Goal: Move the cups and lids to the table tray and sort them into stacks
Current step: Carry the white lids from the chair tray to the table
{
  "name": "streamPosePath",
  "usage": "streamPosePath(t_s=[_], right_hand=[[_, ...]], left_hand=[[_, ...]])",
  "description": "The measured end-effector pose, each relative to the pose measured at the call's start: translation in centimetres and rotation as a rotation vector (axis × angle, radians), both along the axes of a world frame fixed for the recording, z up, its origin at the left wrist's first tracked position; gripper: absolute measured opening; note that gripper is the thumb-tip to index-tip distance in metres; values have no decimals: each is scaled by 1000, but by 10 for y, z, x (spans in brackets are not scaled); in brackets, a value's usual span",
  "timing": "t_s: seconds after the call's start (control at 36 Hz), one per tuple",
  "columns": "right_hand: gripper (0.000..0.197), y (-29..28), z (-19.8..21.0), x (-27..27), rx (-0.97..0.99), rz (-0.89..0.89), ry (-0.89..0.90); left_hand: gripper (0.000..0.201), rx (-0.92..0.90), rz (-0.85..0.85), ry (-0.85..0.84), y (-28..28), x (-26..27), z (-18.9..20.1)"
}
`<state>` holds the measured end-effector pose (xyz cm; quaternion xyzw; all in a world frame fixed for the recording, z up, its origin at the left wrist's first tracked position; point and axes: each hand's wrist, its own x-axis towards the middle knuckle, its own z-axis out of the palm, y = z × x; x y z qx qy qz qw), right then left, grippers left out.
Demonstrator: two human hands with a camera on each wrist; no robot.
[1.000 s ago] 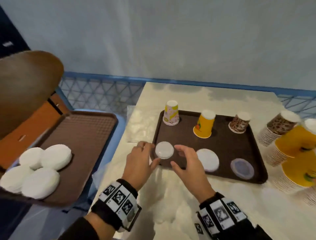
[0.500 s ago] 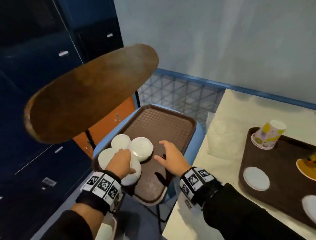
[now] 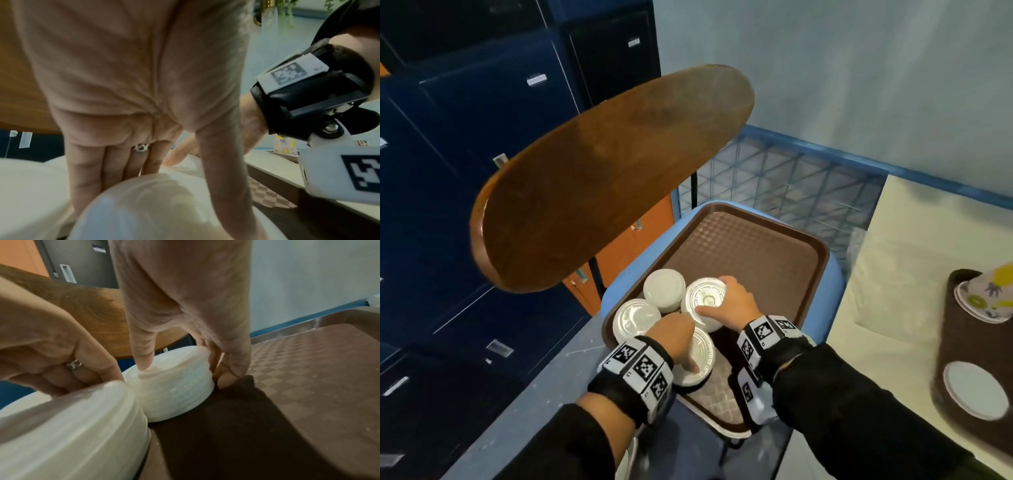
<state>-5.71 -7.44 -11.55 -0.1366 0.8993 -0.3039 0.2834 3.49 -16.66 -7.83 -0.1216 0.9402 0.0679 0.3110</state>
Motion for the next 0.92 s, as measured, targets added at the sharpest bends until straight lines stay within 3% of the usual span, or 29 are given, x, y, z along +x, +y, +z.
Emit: streamPosePath(t_s=[0.11,0.25,0.5,0.64,0.83,0.92], right_hand=[[90,0,-1,-6,34,-62,-67],[85,7,2,-9,-55,-92,-129],[70,30,3,-1,-221,-183,-125],[63,62,13,2,-372,-286,-88],[49,148,35,20,-533,-447,-57],[37,193,44,37,-600,-517,-58]], left_hand=[[84,40,61,-2,-1,-2,-4],[98,73,87,27,-2,-3,-7],[92,-17,-18,3,4,-9,-5],[86,48,-28,-40,5,-16,4],[80,98,-41,-8,19,-23,26],[63,220,0,80,39,-31,41]])
